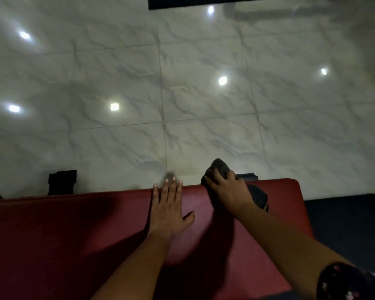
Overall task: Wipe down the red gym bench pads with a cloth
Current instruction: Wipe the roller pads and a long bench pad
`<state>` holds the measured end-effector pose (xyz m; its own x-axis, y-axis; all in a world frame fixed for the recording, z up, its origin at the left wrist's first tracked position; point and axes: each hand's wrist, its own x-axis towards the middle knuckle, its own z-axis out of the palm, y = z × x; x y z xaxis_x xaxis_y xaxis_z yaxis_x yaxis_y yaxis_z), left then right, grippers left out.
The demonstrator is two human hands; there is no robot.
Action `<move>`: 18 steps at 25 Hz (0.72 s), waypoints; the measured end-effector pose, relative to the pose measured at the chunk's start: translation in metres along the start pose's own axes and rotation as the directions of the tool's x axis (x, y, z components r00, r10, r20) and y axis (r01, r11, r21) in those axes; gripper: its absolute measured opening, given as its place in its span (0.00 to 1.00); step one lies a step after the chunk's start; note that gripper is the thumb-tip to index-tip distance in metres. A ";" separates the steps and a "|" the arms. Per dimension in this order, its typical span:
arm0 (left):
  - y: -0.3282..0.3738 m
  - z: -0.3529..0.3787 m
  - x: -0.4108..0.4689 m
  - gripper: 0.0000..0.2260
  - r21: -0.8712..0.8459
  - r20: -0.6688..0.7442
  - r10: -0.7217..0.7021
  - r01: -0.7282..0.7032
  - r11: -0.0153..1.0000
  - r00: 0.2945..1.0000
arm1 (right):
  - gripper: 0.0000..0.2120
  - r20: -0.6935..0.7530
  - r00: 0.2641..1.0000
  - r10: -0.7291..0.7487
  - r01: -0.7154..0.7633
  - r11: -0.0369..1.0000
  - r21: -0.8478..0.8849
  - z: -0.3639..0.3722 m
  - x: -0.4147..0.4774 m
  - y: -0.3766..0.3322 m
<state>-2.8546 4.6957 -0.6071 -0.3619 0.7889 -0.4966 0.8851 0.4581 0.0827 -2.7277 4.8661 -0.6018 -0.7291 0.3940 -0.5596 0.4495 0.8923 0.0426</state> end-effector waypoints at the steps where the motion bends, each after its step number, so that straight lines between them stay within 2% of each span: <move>1: 0.005 0.000 0.005 0.43 0.009 0.007 0.032 -0.033 0.999 0.999 | 0.30 -0.041 0.999 -0.013 0.013 1.000 0.000 0.012 -0.014 0.014; 4: 0.018 0.003 0.020 0.41 0.051 0.040 0.146 -0.148 0.988 0.988 | 0.27 0.038 0.990 0.134 -0.135 0.991 0.022 0.030 -0.017 0.060; 6: 0.025 0.004 0.029 0.42 0.086 0.055 0.190 -0.194 0.977 0.980 | 0.22 0.154 0.943 0.294 -0.295 0.955 -0.014 0.019 0.003 0.064; 7: 0.028 0.005 0.033 0.42 0.101 0.059 0.202 -0.207 0.973 0.978 | 0.20 0.201 0.922 0.332 -0.327 0.943 -0.061 0.015 0.012 0.061; 10: 0.041 0.004 0.046 0.41 0.105 0.083 0.245 -0.253 0.962 0.966 | 0.22 0.175 0.947 0.270 -0.257 0.962 -0.096 0.021 0.004 0.053; 12: 0.056 0.006 0.053 0.41 0.100 0.077 0.352 -0.359 0.928 0.933 | 0.26 0.118 0.977 0.177 -0.173 0.984 -0.042 0.039 -0.020 0.070; 14: 0.075 0.008 0.061 0.41 0.112 0.076 0.472 -0.478 0.871 0.878 | 0.28 0.127 0.973 0.194 -0.197 0.980 0.014 0.055 -0.032 0.104; 17: 0.111 0.009 0.078 0.43 0.128 0.079 0.497 -0.503 0.854 0.864 | 0.24 0.229 0.875 0.426 -0.424 0.904 -0.061 0.058 -0.017 0.135; 18: 0.123 0.009 0.083 0.43 0.126 0.083 0.489 -0.496 0.859 0.868 | 0.24 0.259 0.845 0.467 -0.456 0.884 -0.107 0.057 -0.010 0.133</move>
<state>-2.7726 4.8137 -0.6461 0.1426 0.8751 -0.4625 0.9769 -0.0492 0.2081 -2.6312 4.9680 -0.6375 -0.2726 0.6930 -0.6674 0.6742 0.6325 0.3813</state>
